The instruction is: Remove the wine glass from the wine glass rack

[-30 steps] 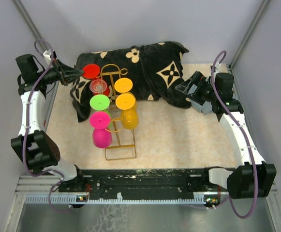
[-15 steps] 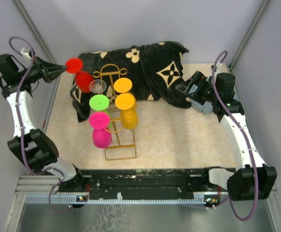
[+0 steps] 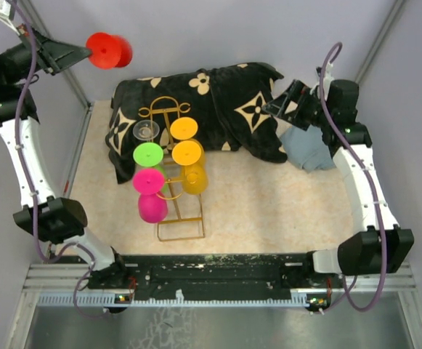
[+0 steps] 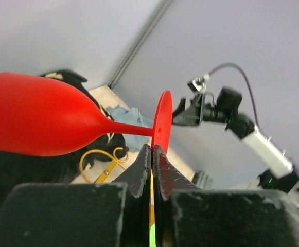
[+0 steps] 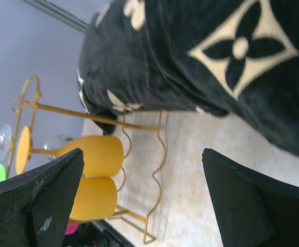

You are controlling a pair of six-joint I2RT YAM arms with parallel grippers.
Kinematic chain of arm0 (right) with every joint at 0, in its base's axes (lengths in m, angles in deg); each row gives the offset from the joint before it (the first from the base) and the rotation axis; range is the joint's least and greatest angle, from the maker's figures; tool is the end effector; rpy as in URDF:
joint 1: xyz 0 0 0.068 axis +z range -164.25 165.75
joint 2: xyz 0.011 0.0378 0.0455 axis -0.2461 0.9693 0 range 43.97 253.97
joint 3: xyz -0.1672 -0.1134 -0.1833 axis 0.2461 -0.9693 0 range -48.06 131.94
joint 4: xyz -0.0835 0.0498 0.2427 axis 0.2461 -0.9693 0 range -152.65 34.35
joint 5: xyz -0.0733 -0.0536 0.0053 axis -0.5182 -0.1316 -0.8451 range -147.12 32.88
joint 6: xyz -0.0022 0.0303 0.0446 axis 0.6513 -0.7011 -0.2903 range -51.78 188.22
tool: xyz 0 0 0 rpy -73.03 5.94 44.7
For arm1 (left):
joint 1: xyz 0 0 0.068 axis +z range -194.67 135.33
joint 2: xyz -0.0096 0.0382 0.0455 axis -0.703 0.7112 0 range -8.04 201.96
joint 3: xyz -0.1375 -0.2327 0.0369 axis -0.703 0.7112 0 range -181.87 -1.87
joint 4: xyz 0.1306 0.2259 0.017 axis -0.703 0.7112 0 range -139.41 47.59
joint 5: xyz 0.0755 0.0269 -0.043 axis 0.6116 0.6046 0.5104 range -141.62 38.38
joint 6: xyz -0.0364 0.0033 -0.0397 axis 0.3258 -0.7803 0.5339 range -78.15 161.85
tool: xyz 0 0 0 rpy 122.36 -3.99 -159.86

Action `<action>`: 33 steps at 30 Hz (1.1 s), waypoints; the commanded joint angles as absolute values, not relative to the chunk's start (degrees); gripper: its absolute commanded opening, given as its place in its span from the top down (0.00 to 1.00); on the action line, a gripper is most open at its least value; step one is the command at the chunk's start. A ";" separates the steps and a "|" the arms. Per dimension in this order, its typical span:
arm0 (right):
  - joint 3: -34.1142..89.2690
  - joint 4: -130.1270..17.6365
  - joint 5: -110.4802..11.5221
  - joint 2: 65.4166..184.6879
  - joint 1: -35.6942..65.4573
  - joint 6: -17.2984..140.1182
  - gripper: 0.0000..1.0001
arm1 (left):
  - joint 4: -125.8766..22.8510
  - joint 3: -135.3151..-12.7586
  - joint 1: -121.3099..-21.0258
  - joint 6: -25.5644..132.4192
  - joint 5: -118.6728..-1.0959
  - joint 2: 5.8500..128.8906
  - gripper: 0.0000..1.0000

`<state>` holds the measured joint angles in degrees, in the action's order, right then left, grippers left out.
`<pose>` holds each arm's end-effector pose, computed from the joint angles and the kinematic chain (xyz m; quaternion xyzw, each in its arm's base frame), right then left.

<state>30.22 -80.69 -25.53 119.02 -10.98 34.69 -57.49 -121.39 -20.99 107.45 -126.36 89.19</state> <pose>0.2884 0.0352 0.4035 0.0608 0.8091 0.3841 0.4406 0.3152 0.1007 0.5660 0.0971 0.6511 -0.5285 0.5360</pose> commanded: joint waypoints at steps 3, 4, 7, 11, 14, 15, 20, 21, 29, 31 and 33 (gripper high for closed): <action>43.92 -81.31 -21.89 124.82 -10.64 38.96 0.02 | -80.35 -123.49 -29.37 102.72 -130.70 86.67 1.00; 45.06 -81.43 -21.35 125.74 -10.64 39.14 0.03 | -85.81 -122.70 -30.96 102.20 -132.15 86.25 1.00; 47.75 -82.74 -19.71 127.30 -10.64 40.40 0.03 | -84.17 -121.88 -35.08 92.39 -133.32 84.54 1.00; 51.25 -85.19 -14.90 129.45 -10.76 43.79 0.04 | -90.63 -115.88 -39.76 86.15 -137.57 81.45 1.00; 54.55 -87.81 -11.74 131.45 -10.73 45.92 0.04 | -96.39 -111.52 -44.03 87.88 -139.39 79.95 1.00; 55.19 -87.47 -10.97 131.77 -10.73 45.94 0.04 | -100.13 -109.43 -45.12 89.25 -139.64 79.22 1.00; 62.06 -87.56 -6.94 134.66 -11.14 45.75 0.04 | -97.74 -104.74 -49.01 80.06 -141.54 76.96 1.00; 64.15 -87.81 -6.07 135.57 -11.30 45.67 0.04 | -96.51 -104.31 -49.13 77.18 -141.73 76.69 1.00; 78.69 -85.66 1.76 143.27 -12.18 41.63 0.03 | -94.40 -105.10 -51.60 69.52 -142.34 78.85 1.00; 79.60 -82.88 5.03 143.51 -12.18 39.50 0.03 | -96.55 -104.43 -53.63 71.48 -142.56 79.38 1.00; 79.26 -79.23 7.79 142.88 -12.14 37.24 0.02 | -99.79 -103.37 -56.00 74.46 -143.23 79.94 1.00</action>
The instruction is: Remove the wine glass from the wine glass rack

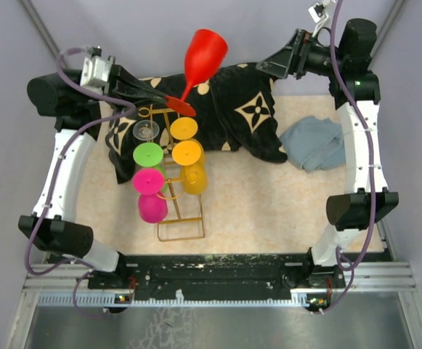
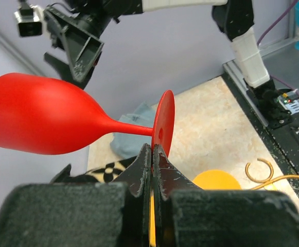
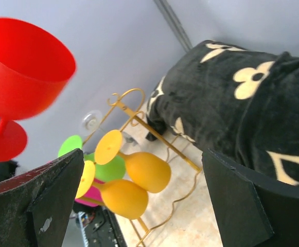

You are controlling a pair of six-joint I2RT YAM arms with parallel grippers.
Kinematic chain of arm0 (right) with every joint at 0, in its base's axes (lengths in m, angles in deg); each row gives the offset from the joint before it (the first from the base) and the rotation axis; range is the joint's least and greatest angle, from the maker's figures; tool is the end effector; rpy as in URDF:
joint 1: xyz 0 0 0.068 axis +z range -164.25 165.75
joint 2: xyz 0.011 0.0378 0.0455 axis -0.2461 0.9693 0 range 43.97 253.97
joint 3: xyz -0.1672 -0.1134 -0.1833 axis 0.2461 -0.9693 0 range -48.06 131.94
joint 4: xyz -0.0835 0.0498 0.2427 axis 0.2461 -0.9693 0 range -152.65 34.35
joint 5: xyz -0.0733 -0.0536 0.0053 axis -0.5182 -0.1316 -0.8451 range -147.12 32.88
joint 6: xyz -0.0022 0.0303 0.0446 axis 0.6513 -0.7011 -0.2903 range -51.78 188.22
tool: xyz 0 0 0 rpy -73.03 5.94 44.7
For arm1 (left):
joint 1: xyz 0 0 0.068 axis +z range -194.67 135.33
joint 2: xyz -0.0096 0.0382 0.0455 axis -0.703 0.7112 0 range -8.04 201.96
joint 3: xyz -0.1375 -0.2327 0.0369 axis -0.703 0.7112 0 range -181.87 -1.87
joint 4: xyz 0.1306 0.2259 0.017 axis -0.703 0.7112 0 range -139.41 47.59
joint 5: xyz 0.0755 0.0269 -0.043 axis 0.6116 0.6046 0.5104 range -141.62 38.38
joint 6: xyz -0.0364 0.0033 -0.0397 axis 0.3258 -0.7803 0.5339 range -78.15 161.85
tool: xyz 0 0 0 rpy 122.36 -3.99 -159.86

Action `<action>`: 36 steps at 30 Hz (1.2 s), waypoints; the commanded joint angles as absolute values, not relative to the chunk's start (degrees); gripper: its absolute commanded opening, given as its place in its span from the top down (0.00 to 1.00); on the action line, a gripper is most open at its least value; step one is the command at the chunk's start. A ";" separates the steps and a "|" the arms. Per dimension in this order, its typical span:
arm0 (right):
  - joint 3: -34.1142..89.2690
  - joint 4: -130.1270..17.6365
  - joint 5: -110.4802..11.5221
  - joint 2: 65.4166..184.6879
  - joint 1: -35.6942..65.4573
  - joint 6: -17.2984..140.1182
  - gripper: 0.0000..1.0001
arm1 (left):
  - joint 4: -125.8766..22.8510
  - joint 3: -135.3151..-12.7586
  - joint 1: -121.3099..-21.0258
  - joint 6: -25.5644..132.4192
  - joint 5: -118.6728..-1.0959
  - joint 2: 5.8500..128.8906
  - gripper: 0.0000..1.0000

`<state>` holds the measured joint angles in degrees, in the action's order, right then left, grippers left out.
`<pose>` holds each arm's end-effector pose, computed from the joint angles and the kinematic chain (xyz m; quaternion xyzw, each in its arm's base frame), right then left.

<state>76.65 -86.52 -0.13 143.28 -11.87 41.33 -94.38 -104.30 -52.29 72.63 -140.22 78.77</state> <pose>0.3497 0.0445 0.5244 -0.1755 0.7037 0.4909 0.4827 0.2549 -0.0701 0.5661 0.6253 0.3135 -0.3951 0.5955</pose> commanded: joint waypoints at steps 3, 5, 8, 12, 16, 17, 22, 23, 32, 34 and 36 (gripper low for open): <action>78.13 -76.34 10.92 141.11 -12.23 36.14 0.02 | -103.94 -102.36 -59.68 78.03 -144.79 81.03 1.00; 76.94 -75.51 12.40 139.56 -12.50 35.99 0.02 | -105.30 -101.94 -61.70 78.94 -145.41 81.52 1.00; 74.42 -74.78 14.67 135.50 -13.36 35.92 0.02 | -107.93 -101.35 -64.25 81.21 -146.74 82.60 1.00; 70.28 -75.67 16.85 130.68 -14.13 37.36 0.03 | -111.54 -100.97 -66.83 83.60 -147.69 83.64 1.00; 64.38 -75.92 18.73 125.85 -14.16 38.25 0.05 | -113.37 -100.44 -68.30 84.36 -147.53 84.38 1.00; 62.35 -75.84 19.24 124.82 -14.16 38.22 0.05 | -113.85 -100.04 -68.63 84.53 -147.58 84.42 1.00; 56.16 -75.89 20.82 121.01 -14.11 38.36 0.07 | -115.60 -98.97 -70.64 84.91 -147.92 84.47 1.00; 55.35 -75.87 20.91 120.49 -14.16 38.43 0.07 | -115.59 -98.86 -71.18 84.91 -147.87 84.40 1.00; 51.16 -76.29 22.86 115.96 -14.23 38.33 0.09 | -115.97 -95.38 -76.22 84.36 -147.75 82.23 1.00; 49.27 -76.75 23.16 114.11 -14.27 38.45 0.09 | -116.28 -94.52 -76.67 84.15 -147.81 81.84 1.00; 47.73 -77.85 23.17 112.65 -14.74 39.39 0.10 | -116.29 -94.65 -76.66 84.32 -148.14 81.92 1.00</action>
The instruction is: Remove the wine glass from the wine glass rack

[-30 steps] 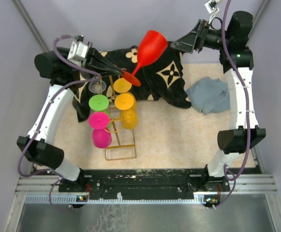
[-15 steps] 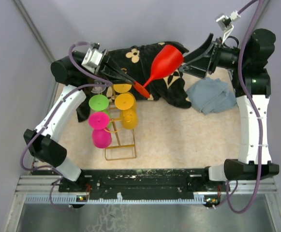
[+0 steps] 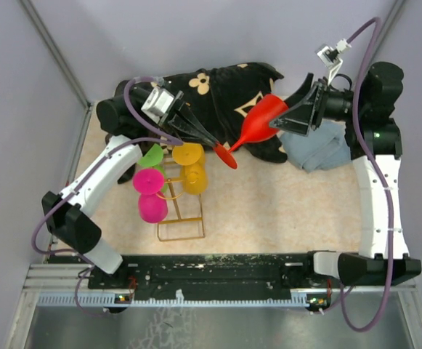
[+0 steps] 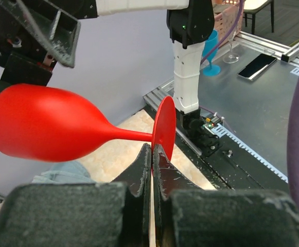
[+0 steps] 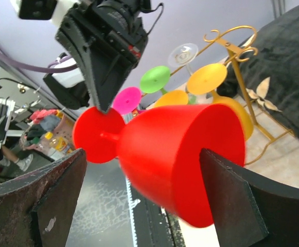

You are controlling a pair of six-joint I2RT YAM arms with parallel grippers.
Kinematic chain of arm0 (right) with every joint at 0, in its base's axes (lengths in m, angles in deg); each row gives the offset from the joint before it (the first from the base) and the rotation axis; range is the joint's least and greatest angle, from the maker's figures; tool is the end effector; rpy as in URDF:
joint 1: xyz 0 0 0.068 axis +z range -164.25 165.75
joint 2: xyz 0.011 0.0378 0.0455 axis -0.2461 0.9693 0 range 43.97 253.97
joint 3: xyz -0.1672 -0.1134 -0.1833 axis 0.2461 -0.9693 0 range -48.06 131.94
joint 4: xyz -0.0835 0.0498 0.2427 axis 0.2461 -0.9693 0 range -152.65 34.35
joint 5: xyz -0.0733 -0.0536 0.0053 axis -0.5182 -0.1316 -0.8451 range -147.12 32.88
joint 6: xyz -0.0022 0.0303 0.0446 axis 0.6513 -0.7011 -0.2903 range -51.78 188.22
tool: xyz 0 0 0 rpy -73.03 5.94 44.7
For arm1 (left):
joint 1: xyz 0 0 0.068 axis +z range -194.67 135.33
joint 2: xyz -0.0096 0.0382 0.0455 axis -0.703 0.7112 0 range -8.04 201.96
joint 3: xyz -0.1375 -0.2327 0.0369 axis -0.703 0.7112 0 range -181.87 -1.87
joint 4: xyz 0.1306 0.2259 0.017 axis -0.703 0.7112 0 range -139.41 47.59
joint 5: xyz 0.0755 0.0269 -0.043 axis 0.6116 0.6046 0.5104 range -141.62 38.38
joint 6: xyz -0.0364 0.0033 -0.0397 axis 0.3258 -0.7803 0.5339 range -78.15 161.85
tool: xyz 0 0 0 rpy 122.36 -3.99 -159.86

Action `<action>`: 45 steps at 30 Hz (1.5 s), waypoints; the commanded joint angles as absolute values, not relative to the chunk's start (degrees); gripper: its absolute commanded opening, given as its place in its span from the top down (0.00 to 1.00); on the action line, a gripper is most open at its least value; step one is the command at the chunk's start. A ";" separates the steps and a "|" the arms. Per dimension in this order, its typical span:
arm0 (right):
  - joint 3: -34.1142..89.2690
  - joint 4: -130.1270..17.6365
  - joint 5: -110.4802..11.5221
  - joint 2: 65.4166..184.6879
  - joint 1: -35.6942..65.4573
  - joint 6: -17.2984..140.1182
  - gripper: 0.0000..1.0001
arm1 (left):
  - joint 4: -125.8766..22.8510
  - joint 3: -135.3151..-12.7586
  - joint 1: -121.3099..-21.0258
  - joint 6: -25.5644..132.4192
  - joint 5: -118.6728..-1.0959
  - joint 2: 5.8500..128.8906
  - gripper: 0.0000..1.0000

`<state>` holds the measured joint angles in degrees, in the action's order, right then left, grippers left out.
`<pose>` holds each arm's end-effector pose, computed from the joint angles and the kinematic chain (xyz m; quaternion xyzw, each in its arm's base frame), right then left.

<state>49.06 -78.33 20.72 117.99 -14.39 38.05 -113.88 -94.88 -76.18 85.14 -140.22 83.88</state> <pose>0.2307 0.0343 0.5192 -0.2870 0.6457 0.5705 0.4186 0.2403 -0.1891 0.5102 0.6635 0.2207 -0.5423 0.4659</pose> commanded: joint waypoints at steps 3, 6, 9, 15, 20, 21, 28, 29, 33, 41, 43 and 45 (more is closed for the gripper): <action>45.92 -78.24 23.66 111.01 -14.86 39.77 0.11 | -116.29 -94.76 -76.81 84.39 -148.12 81.89 1.00; 44.58 -77.09 24.87 109.89 -14.87 38.47 0.13 | -116.85 -94.68 -77.24 84.32 -148.36 81.93 1.00; 41.92 -74.18 26.59 108.48 -14.86 35.19 0.16 | -119.34 -94.00 -77.72 84.22 -149.26 81.80 1.00; 36.48 -71.85 28.57 105.79 -14.92 32.31 0.22 | -126.18 -92.48 -79.05 84.78 -151.82 82.14 1.00; 34.94 -69.83 29.54 104.84 -14.92 30.30 0.37 | -131.70 -92.31 -79.80 85.87 -153.19 83.82 1.00; 34.77 -69.68 29.74 104.72 -14.85 30.11 0.42 | -133.19 -92.33 -79.89 86.14 -153.59 84.10 1.00; 33.91 -67.57 30.65 103.73 -14.91 28.64 1.00 | -138.98 -94.90 -80.00 87.39 -154.37 87.62 1.00; 34.01 -67.35 30.80 103.49 -14.82 28.41 1.00 | -139.39 -95.49 -79.96 87.64 -154.40 88.00 1.00; 34.85 -66.08 30.98 103.12 -14.86 27.74 1.00 | -139.67 -97.09 -79.01 88.15 -154.46 88.94 0.40; 38.26 -57.67 29.73 105.59 -15.92 22.77 1.00 | -127.44 -108.14 -71.36 85.09 -150.52 91.81 0.00; 40.20 -56.10 28.42 106.89 -17.58 22.23 1.00 | -120.13 -114.77 -68.32 83.37 -147.68 93.60 0.00; 42.26 -58.18 24.71 108.21 -21.06 23.55 1.00 | -112.23 -122.50 -64.41 81.53 -143.97 96.00 0.00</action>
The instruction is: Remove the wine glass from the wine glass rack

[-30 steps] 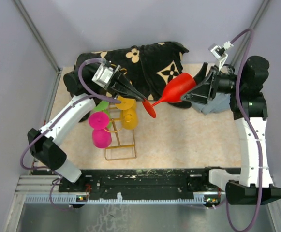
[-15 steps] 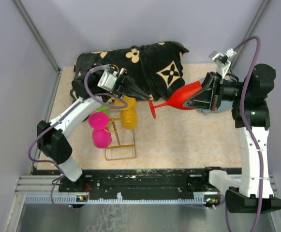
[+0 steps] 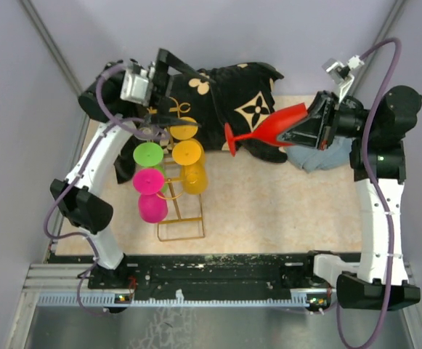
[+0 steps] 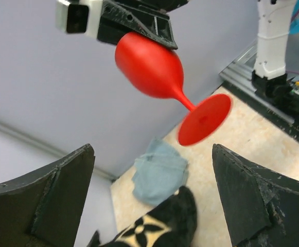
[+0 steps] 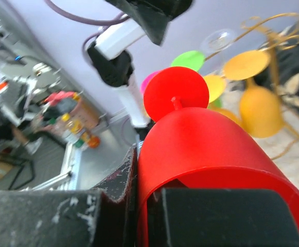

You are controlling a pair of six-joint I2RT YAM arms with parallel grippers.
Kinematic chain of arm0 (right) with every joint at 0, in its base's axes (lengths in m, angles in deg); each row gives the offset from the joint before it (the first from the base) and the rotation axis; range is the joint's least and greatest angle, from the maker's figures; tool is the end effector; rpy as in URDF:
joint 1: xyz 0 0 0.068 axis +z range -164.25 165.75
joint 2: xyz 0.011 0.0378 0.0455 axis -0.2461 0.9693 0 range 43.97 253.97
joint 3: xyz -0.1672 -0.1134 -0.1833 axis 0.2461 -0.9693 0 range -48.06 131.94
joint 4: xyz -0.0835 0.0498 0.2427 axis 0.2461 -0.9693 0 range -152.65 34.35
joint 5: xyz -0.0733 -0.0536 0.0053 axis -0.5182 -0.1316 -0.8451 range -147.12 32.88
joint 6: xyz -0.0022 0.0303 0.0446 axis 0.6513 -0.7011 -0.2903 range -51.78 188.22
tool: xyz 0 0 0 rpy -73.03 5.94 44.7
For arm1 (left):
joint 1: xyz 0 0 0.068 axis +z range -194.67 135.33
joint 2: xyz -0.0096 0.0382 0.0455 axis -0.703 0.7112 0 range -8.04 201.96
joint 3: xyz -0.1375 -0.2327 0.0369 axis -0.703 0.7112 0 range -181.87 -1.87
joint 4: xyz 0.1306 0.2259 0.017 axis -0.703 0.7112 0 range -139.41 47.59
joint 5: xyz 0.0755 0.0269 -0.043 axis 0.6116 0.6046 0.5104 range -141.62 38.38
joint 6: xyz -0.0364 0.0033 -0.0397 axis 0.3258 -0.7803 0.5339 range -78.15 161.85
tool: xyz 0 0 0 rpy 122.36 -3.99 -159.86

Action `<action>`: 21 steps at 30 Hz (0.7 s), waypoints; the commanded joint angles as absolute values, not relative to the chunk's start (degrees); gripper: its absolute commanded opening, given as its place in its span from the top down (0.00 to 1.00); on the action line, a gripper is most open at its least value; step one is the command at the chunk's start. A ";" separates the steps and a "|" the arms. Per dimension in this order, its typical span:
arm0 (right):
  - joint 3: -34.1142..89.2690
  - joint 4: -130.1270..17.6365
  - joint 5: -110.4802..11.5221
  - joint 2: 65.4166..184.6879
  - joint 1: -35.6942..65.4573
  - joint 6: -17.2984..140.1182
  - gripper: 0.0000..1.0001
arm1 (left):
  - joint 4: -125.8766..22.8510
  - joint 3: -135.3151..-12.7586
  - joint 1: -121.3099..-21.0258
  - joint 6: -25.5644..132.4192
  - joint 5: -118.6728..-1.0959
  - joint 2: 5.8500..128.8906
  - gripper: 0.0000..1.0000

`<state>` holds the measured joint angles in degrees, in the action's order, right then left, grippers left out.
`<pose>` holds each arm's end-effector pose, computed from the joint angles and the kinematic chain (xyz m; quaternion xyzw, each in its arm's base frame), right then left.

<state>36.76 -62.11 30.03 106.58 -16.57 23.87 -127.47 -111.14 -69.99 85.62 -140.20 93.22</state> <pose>0.1769 0.0285 0.5167 -0.3314 0.6192 0.5955 0.3900 0.2658 -0.1652 0.5408 0.6849 0.1360 -0.4254 0.5757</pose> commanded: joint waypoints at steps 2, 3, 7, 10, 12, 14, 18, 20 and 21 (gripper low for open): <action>46.21 -72.64 14.01 110.22 -25.29 32.66 1.00 | -100.29 -130.07 -59.71 75.85 -139.00 98.47 0.00; 49.50 -81.66 7.16 111.68 -26.76 39.13 1.00 | -91.87 -133.56 -57.12 71.41 -136.24 99.43 0.00; 63.99 -109.57 -23.34 119.71 -27.41 57.20 1.00 | -63.47 -138.53 -48.56 59.99 -122.17 99.78 0.06; 62.43 -114.91 -39.61 120.24 -27.30 59.47 1.00 | -54.83 -131.36 -43.00 59.91 -113.22 95.26 0.06; 57.64 -115.08 -45.72 118.88 -27.37 59.10 1.00 | -51.24 -125.55 -39.97 58.88 -109.32 91.05 0.07; 51.91 -114.23 -48.76 117.01 -27.30 58.44 1.00 | -44.87 -122.78 -37.85 55.51 -107.63 88.86 0.09; 42.23 -112.98 -52.01 114.50 -26.79 57.95 1.00 | -30.95 -121.39 -37.22 49.26 -104.47 86.41 0.10; 39.02 -113.02 -53.34 113.97 -25.32 57.92 1.00 | -26.46 -120.46 -37.28 47.00 -102.68 85.45 0.11; 37.59 -113.06 -54.98 113.94 -23.95 57.81 1.00 | -24.27 -120.29 -37.22 45.46 -101.38 85.06 0.11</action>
